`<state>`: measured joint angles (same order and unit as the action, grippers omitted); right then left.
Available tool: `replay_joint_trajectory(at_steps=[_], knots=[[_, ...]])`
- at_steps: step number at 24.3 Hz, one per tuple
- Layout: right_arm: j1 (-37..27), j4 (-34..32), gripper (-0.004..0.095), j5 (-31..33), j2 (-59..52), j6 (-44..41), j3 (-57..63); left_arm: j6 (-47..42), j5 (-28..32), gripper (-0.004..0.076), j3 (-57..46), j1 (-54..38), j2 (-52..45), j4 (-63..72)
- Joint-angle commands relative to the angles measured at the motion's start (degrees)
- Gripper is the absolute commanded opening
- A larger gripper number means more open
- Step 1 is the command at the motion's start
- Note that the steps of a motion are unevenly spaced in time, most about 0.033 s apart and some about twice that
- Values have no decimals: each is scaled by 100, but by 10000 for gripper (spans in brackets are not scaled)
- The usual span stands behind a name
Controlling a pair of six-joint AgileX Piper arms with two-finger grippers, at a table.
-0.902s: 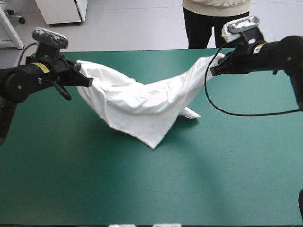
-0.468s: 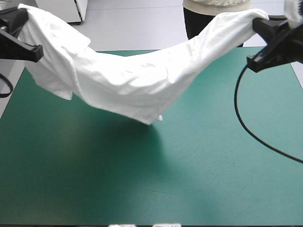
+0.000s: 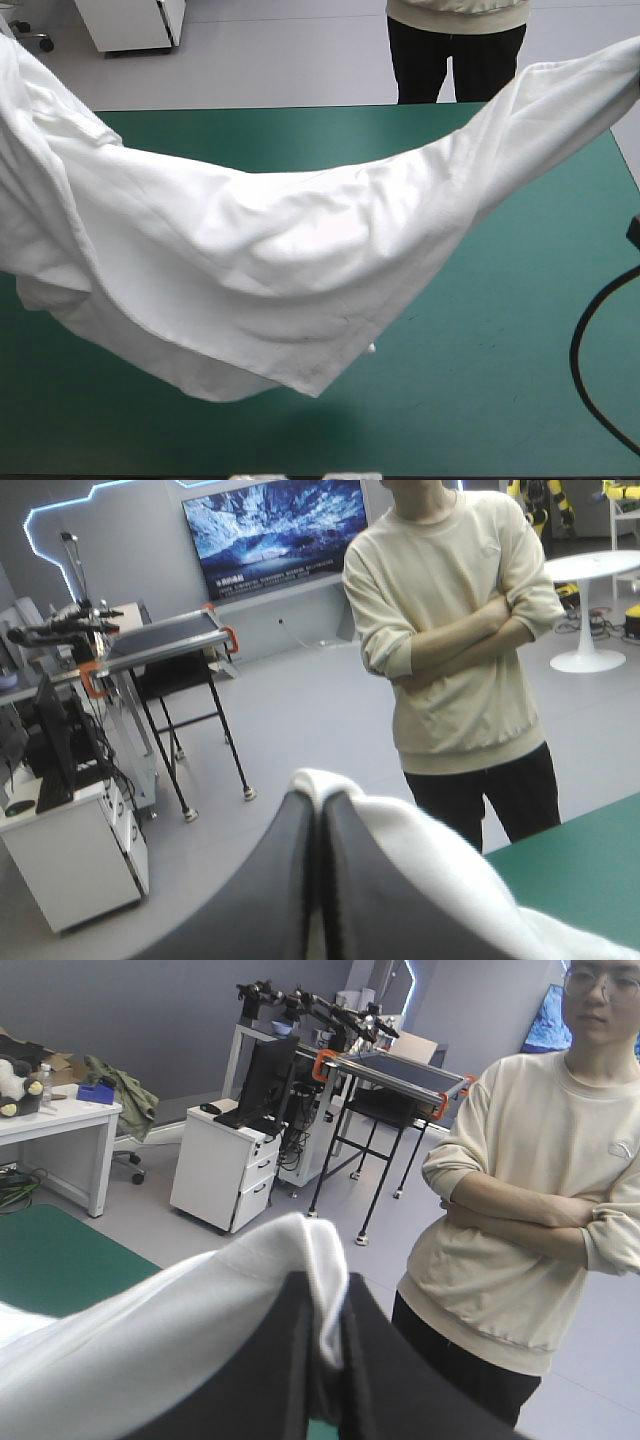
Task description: Fold the cloth
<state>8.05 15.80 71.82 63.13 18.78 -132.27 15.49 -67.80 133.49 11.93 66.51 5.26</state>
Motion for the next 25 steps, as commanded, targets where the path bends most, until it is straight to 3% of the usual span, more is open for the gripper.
replay_joint_trajectory(at_steps=[1, 9, 15, 19, 25], knots=[[-11, -322, 0, -203, 34, -174, 30, -71, 343, -9, -347, 2, 86, 191], [-11, -358, 0, -85, 44, -372, 1429, -81, 496, -9, -2685, 2, 208, 306], [-11, -506, 0, -948, 392, -372, 3235, -81, 1277, -9, -4060, 2, 650, 306], [-234, -642, 0, -2338, 1435, -350, 3900, -65, 2593, -9, -4500, 2, 1768, 306], [-829, -50, 0, -3247, 2851, -6, 3663, -65, 4339, -9, -4500, 2, 2889, 306]])
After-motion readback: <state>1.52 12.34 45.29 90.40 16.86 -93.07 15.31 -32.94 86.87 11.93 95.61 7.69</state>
